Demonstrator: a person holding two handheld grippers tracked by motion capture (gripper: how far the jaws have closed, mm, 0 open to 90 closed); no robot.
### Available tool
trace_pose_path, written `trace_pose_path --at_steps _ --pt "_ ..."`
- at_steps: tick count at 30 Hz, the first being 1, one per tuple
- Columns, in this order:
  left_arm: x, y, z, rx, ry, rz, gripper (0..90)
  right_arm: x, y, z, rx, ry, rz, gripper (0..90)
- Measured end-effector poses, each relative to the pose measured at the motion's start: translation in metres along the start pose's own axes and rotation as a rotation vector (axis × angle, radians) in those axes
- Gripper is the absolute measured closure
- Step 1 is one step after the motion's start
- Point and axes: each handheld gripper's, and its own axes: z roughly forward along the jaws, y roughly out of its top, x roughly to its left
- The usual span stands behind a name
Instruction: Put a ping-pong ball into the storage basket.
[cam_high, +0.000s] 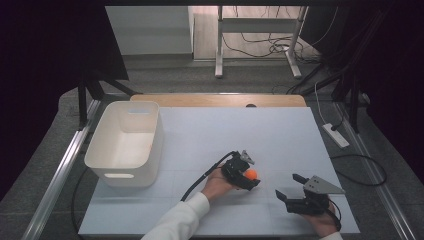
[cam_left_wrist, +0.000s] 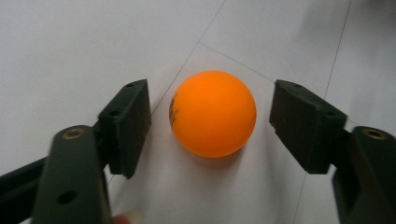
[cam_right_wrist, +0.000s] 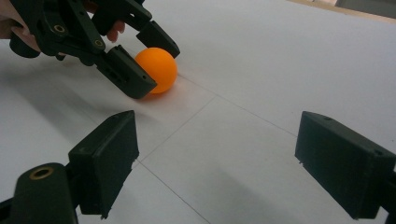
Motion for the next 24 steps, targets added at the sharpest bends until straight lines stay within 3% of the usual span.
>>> trace_pose_path --at_steps 6,24 --pt "0.0 0.0 -0.002 -0.01 0.002 -0.008 50.3 0.0 0.0 0.0 -0.001 -0.001 0.0 13.2" --pt "-0.001 0.0 -0.011 -0.033 0.001 -0.015 51.0 0.0 0.0 0.0 0.001 -0.003 -0.004 13.2"
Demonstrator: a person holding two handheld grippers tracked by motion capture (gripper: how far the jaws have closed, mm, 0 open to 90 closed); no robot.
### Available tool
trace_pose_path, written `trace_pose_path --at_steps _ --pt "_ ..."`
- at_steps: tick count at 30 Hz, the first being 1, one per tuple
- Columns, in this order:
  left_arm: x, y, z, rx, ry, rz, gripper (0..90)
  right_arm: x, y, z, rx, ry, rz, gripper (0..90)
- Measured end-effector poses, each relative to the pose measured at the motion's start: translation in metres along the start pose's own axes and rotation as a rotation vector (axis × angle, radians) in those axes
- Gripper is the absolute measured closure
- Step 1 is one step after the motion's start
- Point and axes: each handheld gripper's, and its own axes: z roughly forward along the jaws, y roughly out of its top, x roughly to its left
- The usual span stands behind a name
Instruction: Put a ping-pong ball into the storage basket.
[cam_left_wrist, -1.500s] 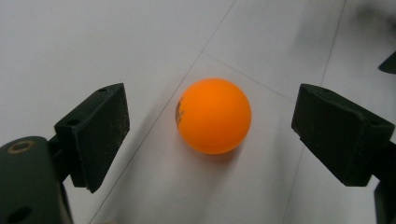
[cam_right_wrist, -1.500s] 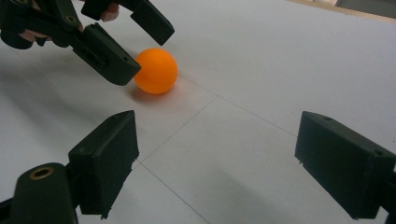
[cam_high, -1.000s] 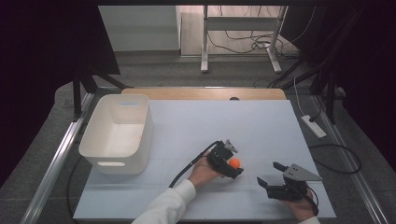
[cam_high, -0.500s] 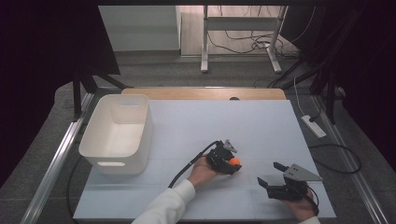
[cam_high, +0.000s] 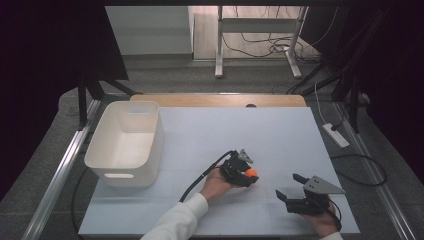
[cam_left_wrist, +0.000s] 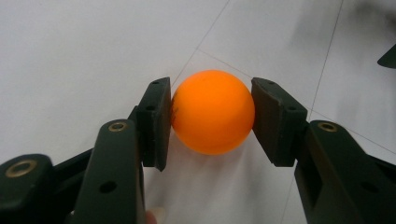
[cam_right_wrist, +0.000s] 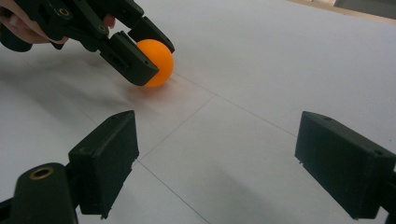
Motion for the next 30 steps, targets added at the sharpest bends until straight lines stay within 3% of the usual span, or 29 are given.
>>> trace_pose_path --at_steps 5,30 --pt "0.0 0.001 -0.003 -0.015 -0.003 -0.014 50.9 0.0 0.0 0.0 0.003 -0.002 -0.002 13.2" --pt "0.002 -0.001 -0.026 -0.045 0.032 0.0 50.9 0.0 0.0 0.0 0.004 -0.006 -0.004 13.2"
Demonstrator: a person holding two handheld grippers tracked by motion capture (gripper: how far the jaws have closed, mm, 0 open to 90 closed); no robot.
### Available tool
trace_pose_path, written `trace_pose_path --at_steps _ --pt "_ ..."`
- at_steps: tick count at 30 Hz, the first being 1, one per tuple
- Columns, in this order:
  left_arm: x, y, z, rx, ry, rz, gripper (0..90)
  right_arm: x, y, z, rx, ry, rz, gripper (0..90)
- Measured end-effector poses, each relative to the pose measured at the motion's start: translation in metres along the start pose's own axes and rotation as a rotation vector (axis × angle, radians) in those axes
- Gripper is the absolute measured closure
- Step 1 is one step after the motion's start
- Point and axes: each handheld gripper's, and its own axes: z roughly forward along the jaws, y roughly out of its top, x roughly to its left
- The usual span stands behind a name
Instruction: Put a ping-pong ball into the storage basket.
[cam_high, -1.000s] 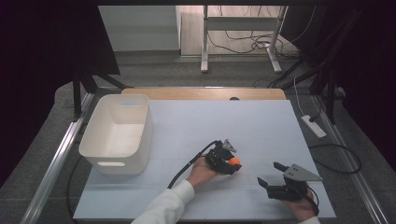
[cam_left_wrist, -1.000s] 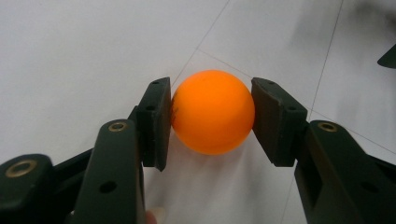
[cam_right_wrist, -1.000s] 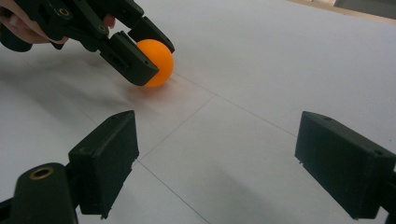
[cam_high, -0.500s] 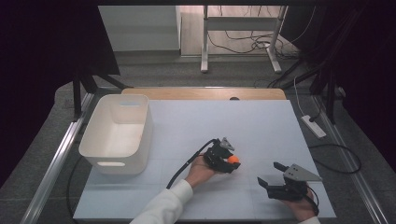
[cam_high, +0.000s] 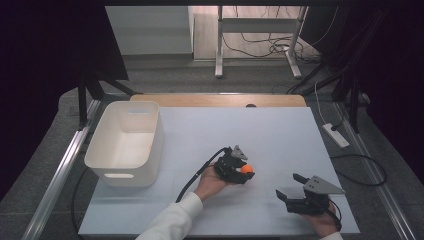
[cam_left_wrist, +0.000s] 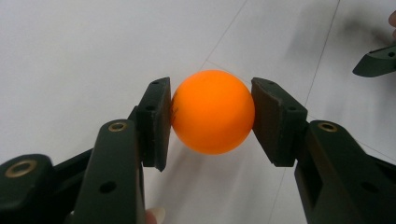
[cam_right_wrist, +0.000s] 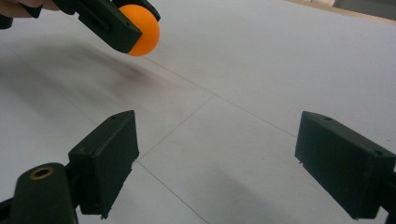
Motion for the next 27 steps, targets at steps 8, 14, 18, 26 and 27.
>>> trace_pose_path --at_steps 8,14,18,26,27 --pt "0.002 -0.001 -0.011 -0.018 0.021 -0.007 50.9 0.0 0.0 0.0 0.001 -0.003 -0.001 13.2" --pt "0.001 -0.002 -0.018 -0.037 0.027 -0.005 50.9 0.0 0.0 0.0 -0.001 -0.003 0.0 13.2" --pt "-0.001 -0.002 -0.021 -0.041 0.035 0.007 50.9 0.001 0.0 0.0 -0.001 -0.003 -0.002 13.2" --pt "-0.001 -0.004 -0.03 -0.056 0.036 0.014 50.8 0.0 0.0 0.0 0.0 -0.003 0.001 13.2" --pt "-0.001 -0.004 -0.031 -0.059 0.037 0.013 50.8 0.0 0.0 0.0 0.0 -0.002 0.0 13.2"
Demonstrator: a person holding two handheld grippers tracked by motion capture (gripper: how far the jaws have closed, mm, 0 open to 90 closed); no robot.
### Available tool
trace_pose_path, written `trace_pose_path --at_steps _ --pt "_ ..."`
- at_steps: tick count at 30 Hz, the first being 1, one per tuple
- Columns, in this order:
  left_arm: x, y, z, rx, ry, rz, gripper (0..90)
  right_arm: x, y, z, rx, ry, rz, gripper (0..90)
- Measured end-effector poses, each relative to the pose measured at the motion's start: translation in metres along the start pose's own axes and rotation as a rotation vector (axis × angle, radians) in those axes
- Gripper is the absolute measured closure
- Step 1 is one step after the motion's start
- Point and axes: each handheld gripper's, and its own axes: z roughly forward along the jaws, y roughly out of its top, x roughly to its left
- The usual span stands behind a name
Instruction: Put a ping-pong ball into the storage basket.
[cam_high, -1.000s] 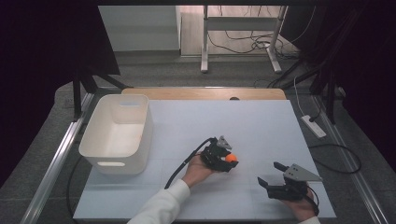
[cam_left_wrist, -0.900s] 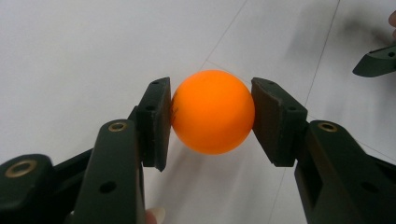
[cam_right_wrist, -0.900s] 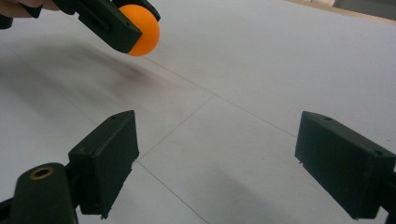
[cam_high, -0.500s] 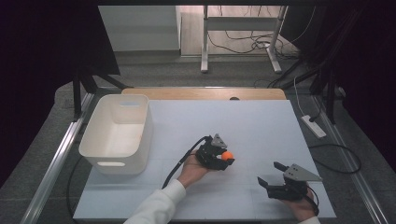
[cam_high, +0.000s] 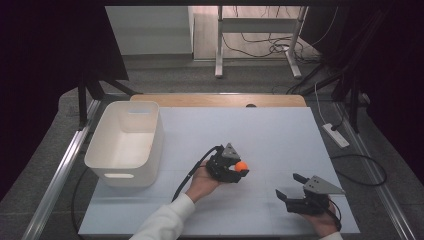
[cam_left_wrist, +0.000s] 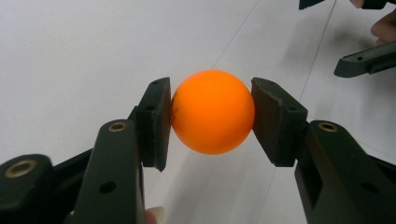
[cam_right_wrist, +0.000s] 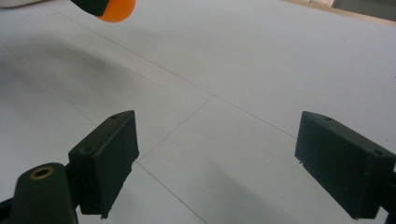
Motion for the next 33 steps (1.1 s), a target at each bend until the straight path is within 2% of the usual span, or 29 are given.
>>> trace_pose_path --at_steps 22,33 --pt "0.006 -0.002 -0.025 -0.042 0.031 0.0 50.8 0.0 0.0 0.0 -0.003 -0.003 0.0 13.2" --pt "0.014 -0.004 -0.041 -0.074 0.052 -0.019 50.8 0.0 0.001 0.0 -0.005 -0.005 -0.002 13.2"
